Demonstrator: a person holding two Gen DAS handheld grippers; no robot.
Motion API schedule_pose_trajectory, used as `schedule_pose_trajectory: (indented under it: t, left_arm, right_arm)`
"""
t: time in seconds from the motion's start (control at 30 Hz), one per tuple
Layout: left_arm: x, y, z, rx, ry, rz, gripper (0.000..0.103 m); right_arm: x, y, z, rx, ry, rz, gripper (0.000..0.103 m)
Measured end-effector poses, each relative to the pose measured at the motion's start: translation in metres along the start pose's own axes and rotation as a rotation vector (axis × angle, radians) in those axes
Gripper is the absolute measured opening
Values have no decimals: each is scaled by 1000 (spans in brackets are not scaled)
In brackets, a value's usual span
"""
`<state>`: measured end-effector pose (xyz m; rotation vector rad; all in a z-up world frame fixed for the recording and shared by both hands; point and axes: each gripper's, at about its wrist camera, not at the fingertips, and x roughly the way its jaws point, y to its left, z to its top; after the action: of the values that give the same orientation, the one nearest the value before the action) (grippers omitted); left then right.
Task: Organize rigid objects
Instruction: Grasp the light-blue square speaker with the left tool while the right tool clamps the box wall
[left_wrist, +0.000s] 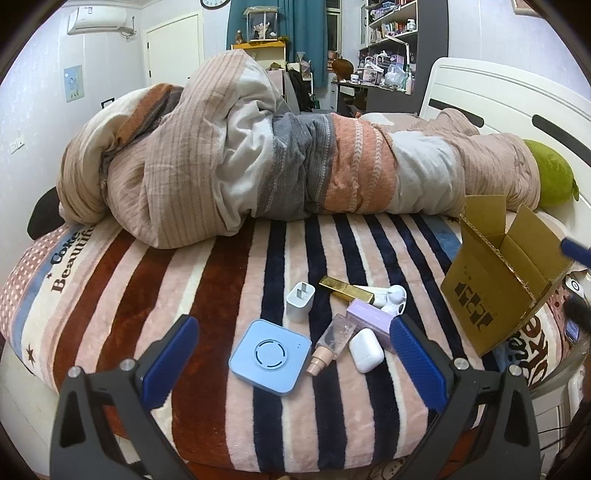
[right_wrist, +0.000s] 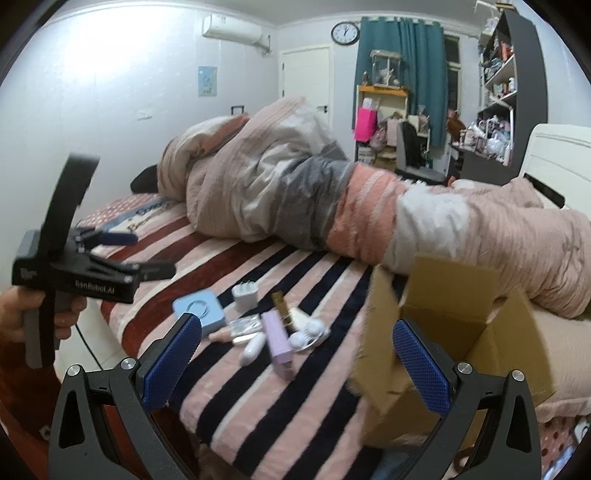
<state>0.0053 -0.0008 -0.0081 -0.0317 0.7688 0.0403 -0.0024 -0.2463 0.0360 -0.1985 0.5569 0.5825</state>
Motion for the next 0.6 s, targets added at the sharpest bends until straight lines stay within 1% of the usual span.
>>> schedule_pose_trajectory:
  t: [0.1, 0.13, 0.2, 0.27, 0.3, 0.33, 0.37, 0.4, 0.43, 0.47, 0.53, 0.57, 0.6]
  left_arm:
    - [7, 8, -1, -27, 4, -24, 103]
    - [8, 9, -2, -20, -6, -26, 103]
    - [13, 12, -4, 11, -27, -9, 103]
    - [22, 18, -6, 27, -17, -5, 103]
    - [29, 22, -9, 29, -9, -17, 103]
    - [36, 25, -11, 29, 5, -28, 103]
    - [45, 28, -14, 30, 23, -48, 103]
    - [55, 30, -18, 42, 50, -82, 103]
    - [64, 31, -21, 59, 70, -106, 103]
    - [74, 32, -24, 78, 88, -113, 103]
    - [92, 31, -32, 121, 116, -94, 103]
    - [101, 30, -36, 142, 126, -91, 103]
    - [110, 30, -40, 161, 137, -100, 103]
  right_arm:
    - [-7, -27, 12, -3, 10, -30, 103]
    - [-7, -39, 17, -14, 35, -41, 103]
    - [-3, -62, 23, -18, 97, -81, 103]
    - [5, -96, 28, -4, 177, -145, 103]
    - [8, -107, 28, 2, 204, -171, 103]
    - [15, -127, 28, 20, 247, -216, 103]
    - [21, -143, 27, 40, 281, -239, 100]
    - [30, -162, 24, 75, 328, -255, 96]
    - [35, -178, 20, 110, 364, -261, 83]
    - [43, -190, 17, 143, 398, -260, 71]
    - [56, -213, 7, 198, 461, -249, 63]
    - [64, -220, 2, 214, 493, -248, 55]
    - [70, -224, -3, 225, 519, -252, 49]
